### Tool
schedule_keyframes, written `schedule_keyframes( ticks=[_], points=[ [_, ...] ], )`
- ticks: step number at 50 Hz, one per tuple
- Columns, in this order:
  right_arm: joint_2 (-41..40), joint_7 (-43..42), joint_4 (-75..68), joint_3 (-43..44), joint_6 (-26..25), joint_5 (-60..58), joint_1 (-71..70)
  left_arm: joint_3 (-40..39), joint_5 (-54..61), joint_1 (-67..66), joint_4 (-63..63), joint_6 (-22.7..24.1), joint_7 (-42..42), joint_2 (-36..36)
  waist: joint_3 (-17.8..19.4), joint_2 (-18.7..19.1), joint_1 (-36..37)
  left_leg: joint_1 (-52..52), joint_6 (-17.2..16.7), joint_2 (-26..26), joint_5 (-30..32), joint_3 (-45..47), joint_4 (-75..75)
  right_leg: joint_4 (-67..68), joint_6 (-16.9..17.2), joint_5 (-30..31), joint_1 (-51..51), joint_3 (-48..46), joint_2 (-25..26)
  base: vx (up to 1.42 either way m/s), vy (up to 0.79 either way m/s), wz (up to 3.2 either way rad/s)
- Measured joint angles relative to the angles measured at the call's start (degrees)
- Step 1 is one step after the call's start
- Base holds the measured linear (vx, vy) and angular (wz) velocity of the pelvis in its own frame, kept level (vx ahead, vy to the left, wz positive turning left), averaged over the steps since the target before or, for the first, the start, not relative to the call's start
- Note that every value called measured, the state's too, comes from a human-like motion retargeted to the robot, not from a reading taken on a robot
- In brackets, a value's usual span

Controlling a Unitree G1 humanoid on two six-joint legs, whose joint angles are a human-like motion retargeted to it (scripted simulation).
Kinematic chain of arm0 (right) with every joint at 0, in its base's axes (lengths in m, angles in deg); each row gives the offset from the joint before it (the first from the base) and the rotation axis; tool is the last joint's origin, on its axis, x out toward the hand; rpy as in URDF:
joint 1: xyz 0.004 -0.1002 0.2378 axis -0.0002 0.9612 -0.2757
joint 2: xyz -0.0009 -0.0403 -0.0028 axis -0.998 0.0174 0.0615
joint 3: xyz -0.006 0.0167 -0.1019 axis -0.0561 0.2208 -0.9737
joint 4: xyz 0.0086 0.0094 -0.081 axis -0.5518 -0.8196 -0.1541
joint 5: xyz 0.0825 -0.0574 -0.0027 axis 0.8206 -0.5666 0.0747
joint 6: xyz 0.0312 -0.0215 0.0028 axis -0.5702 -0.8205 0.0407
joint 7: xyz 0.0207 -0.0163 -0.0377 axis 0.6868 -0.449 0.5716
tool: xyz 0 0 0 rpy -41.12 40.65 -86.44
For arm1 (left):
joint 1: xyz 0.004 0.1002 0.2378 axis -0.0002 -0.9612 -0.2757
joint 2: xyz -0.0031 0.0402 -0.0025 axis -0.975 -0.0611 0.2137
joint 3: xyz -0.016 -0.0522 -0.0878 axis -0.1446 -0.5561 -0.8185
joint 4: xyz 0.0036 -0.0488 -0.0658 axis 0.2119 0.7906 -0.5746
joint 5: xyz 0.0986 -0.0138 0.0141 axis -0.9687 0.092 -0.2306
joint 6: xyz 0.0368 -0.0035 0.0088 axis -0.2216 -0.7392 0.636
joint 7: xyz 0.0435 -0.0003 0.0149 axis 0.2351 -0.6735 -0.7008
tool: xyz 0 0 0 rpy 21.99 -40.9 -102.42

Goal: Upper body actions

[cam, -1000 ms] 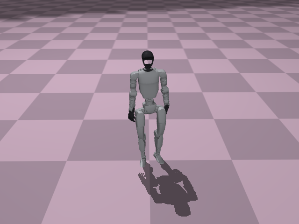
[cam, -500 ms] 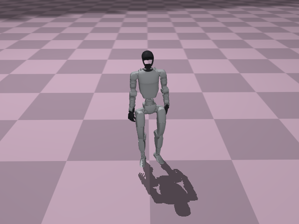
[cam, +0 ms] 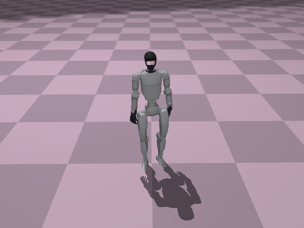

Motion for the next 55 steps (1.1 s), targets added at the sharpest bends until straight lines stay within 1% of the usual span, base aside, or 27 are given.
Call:
schedule_keyframes(
  ticks=[22,28,33,35,36,39,43,47,50,52,55],
  points=[
    [0.01,0.11,0.01,-0.13,-0.03,-0.41,-0.05,0.28,0.23,0.39,0.16,-0.04,0.00,0.10,0.03,-0.04,0.06,-0.02,0.00,-0.04,0.03,0.23,-0.01,-0.14,-0.29,-0.01,0.02,0.22,0.24,0.00,0.00,0.00],
    [0.23,-0.15,-0.49,-0.45,-0.04,-0.20,-0.34,0.69,-0.17,1.53,2.10,-0.13,-0.27,0.19,0.10,0.17,-0.34,-0.27,-0.05,0.00,0.12,-0.21,0.07,0.01,-0.09,0.14,-0.28,-0.27,-0.10,0.00,0.00,0.00],
    [1.31,-1.57,-3.93,-1.07,-0.55,0.20,-2.31,3.78,-2.50,4.36,6.70,-0.07,2.13,-1.46,-1.43,1.01,1.05,-0.93,-0.25,0.45,0.01,1.00,-0.01,0.11,0.39,-0.01,-0.97,0.84,-0.30,-0.02,0.05,-0.19],
    [1.98,-1.54,-6.23,-0.88,-1.10,0.14,-3.93,4.70,-3.21,6.30,8.77,0.08,2.79,-2.46,-2.11,1.40,1.22,-1.09,-0.24,0.52,0.03,0.99,0.00,0.10,0.48,-0.04,-1.04,0.80,-0.28,0.00,0.03,0.02],
    [2.47,-0.49,-6.32,-0.64,-1.32,0.55,-4.74,4.67,-2.82,7.41,8.77,-0.57,3.01,-2.91,-2.28,1.52,1.31,-1.13,-0.22,0.53,0.04,0.95,0.04,0.12,0.49,-0.06,-1.02,0.75,-0.29,0.00,0.00,0.00],
    [3.99,3.90,-6.37,1.18,-1.44,3.56,-8.32,3.71,1.33,12.00,8.77,-1.28,1.83,-4.91,-2.67,1.67,1.71,-0.86,-0.16,0.51,0.05,1.00,0.17,0.11,0.47,-0.04,-0.61,0.66,-0.29,0.00,0.00,0.00],
    [5.98,10.51,-6.37,5.99,-0.40,9.66,-16.69,0.37,9.88,21.01,8.55,0.88,-2.70,-9.03,-3.23,1.80,2.17,-0.37,-0.06,0.51,0.11,1.16,0.41,0.12,0.39,0.06,0.06,0.67,-0.26,0.00,0.00,0.00],
    [8.29,16.88,-6.03,11.26,1.70,17.34,-32.33,-3.78,16.45,35.41,7.49,0.68,-0.49,-16.09,-3.63,1.96,2.05,-0.22,-0.02,0.69,0.23,1.30,0.77,0.18,0.28,0.20,0.48,0.59,-0.16,-0.03,0.02,-0.01],
    [8.72,20.53,-2.50,13.42,2.90,22.52,-43.20,-5.36,17.63,46.01,5.19,0.90,-2.47,-19.47,-4.51,2.35,2.02,-0.51,-0.08,0.98,0.26,1.58,0.87,0.27,0.25,0.29,0.12,0.79,0.00,-0.02,0.01,-0.02],
    [9.21,22.70,0.35,12.93,3.56,27.76,-50.15,-5.49,15.75,53.09,3.29,1.19,-3.81,-21.49,-5.44,2.55,2.45,-0.96,-0.13,1.20,0.22,1.86,0.91,0.33,0.24,0.32,-0.45,1.10,0.13,0.00,0.00,0.00],
    [10.62,24.47,4.45,10.47,4.26,37.51,-60.07,-3.03,13.83,63.36,0.32,2.23,-5.88,-24.38,-7.21,2.78,3.23,-2.14,-0.26,1.47,0.11,2.12,0.95,0.40,0.30,0.25,-1.71,1.39,0.24,0.00,0.00,0.00]
  ],
)
